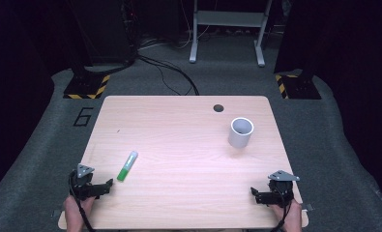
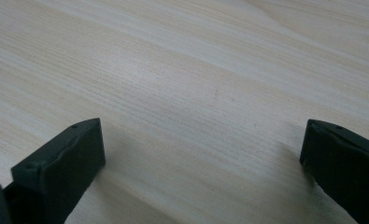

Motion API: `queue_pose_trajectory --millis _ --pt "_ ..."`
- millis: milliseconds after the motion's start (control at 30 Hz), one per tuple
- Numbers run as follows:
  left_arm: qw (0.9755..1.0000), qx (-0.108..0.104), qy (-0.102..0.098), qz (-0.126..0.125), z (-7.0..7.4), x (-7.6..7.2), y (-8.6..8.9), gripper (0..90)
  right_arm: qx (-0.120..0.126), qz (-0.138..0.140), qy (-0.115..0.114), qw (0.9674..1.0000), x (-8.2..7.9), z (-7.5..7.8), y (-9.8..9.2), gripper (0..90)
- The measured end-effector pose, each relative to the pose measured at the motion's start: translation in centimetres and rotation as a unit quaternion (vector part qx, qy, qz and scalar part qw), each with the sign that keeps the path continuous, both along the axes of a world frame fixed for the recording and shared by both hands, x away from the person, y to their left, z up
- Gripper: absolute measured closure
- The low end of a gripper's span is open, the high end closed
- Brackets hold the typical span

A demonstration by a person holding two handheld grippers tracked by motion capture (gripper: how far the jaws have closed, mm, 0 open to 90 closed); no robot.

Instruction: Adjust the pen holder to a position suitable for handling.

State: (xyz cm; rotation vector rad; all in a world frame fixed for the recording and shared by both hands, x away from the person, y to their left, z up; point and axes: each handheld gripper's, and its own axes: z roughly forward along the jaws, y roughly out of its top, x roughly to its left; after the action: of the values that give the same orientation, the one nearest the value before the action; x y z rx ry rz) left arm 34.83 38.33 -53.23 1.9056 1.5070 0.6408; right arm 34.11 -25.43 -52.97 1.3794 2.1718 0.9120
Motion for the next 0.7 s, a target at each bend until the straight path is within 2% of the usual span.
queue_pose_trajectory --millis 433,467,600,700 --pt "1.0 0.0 0.0 0.0 0.0 0.0 0.0 0.2 -0.005 -0.008 0.001 1.0 0.05 0.07 0.05 0.0" --pt "1.0 0.0 0.0 0.0 0.0 0.0 -0.01 0.2 -0.004 -0.015 0.003 0.9999 0.09 0.09 0.2 0.0" --pt "1.0 0.0 0.0 0.001 0.0 0.0 -0.01 0.2 -0.012 -0.007 0.014 0.9998 0.19 0.29 0.1 0.0" --pt "1.0 0.0 0.0 0.001 0.0 0.0 -0.01 0.2 -0.004 -0.013 0.013 0.9998 0.19 0.31 0.12 0.0"
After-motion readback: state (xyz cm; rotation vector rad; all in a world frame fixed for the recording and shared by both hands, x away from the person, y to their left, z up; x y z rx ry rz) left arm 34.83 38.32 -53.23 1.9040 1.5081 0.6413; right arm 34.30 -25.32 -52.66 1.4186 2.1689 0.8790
